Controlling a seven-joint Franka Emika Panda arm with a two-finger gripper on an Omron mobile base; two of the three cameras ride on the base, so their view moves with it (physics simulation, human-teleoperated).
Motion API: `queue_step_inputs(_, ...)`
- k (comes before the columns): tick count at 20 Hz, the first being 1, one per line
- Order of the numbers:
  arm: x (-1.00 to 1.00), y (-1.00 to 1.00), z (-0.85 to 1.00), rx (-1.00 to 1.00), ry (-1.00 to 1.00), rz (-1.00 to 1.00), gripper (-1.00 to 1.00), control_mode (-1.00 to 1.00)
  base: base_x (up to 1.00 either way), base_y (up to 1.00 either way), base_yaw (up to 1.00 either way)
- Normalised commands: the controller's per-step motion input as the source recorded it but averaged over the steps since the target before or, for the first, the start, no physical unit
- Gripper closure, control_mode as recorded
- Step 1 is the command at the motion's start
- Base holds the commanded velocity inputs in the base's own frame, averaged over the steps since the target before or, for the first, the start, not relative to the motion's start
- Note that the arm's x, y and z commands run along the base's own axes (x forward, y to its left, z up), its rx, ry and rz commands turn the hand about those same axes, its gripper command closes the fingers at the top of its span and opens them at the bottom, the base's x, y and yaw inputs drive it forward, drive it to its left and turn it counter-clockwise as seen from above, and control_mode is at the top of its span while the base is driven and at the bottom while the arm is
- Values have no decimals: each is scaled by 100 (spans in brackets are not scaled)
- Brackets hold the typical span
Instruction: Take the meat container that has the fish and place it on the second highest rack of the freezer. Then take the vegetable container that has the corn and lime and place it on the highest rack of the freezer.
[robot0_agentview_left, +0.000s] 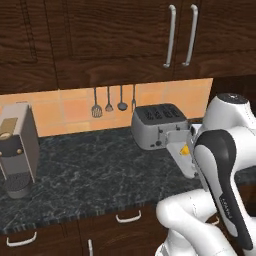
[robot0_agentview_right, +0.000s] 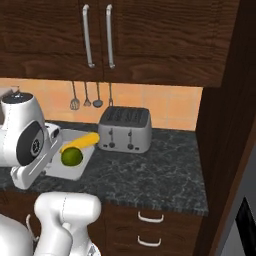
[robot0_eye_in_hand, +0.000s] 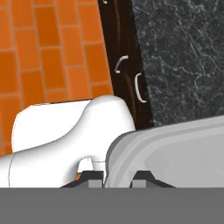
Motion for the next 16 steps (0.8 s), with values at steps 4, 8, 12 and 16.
queue_step_inputs(4, 0, 0, 0, 0, 0, 0, 100, 100, -73, 24, -73)
queue_step_inputs(8, 0, 0, 0, 0, 0, 0, 100, 100, -23, 31, -88)
queue_step_inputs(12, 0, 0, 0, 0, 0, 0, 100, 100, -34, 23, -92)
queue_step_inputs(16, 0, 0, 0, 0, 0, 0, 100, 100, -40, 9, -95)
